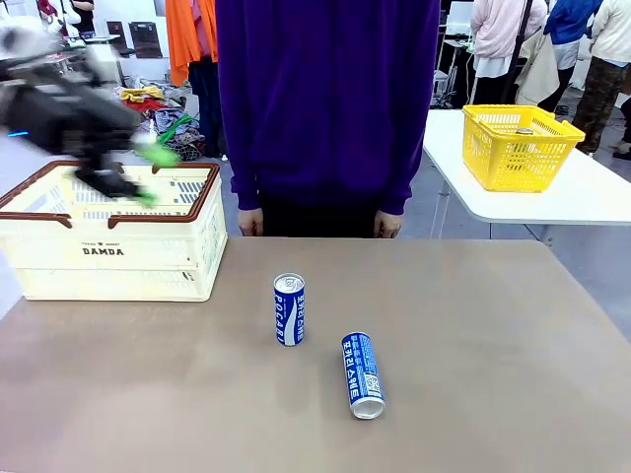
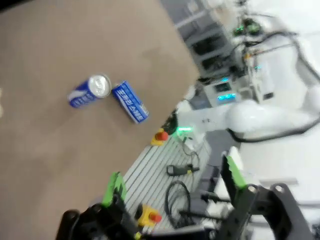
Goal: Place the drinks into the Shopping basket.
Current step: Pick up one drink and place it into the Shopping basket.
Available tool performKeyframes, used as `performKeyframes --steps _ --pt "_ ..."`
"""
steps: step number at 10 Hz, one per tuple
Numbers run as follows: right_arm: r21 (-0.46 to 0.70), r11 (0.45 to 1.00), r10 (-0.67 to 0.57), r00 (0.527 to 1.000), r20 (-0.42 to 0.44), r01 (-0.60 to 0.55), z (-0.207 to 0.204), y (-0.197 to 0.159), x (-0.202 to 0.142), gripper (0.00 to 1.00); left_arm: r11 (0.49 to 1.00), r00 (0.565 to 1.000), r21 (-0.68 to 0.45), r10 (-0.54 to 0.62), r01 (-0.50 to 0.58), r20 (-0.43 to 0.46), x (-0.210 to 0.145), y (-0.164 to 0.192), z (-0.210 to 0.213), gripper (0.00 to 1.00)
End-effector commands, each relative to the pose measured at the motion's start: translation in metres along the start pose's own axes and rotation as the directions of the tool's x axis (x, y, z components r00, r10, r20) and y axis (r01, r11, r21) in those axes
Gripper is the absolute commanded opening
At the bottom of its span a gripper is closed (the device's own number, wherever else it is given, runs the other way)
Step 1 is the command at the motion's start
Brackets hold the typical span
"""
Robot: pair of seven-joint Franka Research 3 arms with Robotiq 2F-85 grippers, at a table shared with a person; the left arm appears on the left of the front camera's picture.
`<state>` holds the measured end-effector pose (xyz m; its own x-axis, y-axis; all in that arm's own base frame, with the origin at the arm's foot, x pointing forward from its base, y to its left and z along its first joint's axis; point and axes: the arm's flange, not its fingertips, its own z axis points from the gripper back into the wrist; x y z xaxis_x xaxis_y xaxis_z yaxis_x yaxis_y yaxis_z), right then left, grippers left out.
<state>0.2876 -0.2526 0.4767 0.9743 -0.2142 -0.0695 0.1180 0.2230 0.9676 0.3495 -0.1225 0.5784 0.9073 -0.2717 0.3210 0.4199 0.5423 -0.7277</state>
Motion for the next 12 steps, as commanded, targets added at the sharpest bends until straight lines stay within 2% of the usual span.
performKeyframes --steps 1,2,3,4,5,6,7,10,11,12 --pt "-0.013 1.000 -0.019 1.000 -0.009 0.019 0.002 0.003 -0.003 1.00 0.890 0.963 0.399 0.265 -0.221 -0.057 0.063 -0.012 -0.077 1.00" --pt "-0.013 1.000 -0.019 1.000 -0.009 0.019 0.002 0.003 -0.003 1.00 0.802 0.958 0.535 0.281 -0.265 0.053 0.075 -0.014 -0.115 1.00" --pt "-0.013 1.000 -0.019 1.000 -0.009 0.019 0.002 0.003 -0.003 1.00 0.750 0.955 0.606 0.290 -0.264 0.058 0.078 -0.018 -0.145 1.00" --pt "-0.013 1.000 -0.019 1.000 -0.009 0.019 0.002 0.003 -0.003 1.00 0.738 0.961 0.637 0.276 -0.223 0.018 0.078 -0.021 -0.165 1.00" --pt "-0.013 1.000 -0.019 1.000 -0.009 0.019 0.002 0.003 -0.003 1.00 0.762 0.958 0.617 0.282 -0.197 -0.042 0.076 -0.024 -0.177 1.00" --pt "-0.013 1.000 -0.019 1.000 -0.009 0.019 0.002 0.003 -0.003 1.00 0.839 0.952 0.514 0.281 -0.180 -0.124 0.074 -0.030 -0.167 1.00" --pt "-0.013 1.000 -0.019 1.000 -0.009 0.019 0.002 0.003 -0.003 1.00 0.779 0.982 0.603 0.187 -0.173 0.040 0.064 -0.016 -0.184 1.00" --pt "-0.013 1.000 -0.019 1.000 -0.009 0.019 0.002 0.003 -0.003 1.00 0.779 0.982 0.603 0.187 -0.173 0.040 0.064 -0.016 -0.184 1.00" --pt "-0.013 1.000 -0.019 1.000 -0.009 0.019 0.002 0.003 -0.003 1.00 0.795 0.980 0.585 0.198 -0.159 -0.001 0.070 -0.017 -0.186 1.00" --pt "-0.013 1.000 -0.019 1.000 -0.009 0.019 0.002 0.003 -0.003 1.00 0.794 0.984 0.597 0.174 -0.118 -0.038 0.071 -0.022 -0.206 1.00"
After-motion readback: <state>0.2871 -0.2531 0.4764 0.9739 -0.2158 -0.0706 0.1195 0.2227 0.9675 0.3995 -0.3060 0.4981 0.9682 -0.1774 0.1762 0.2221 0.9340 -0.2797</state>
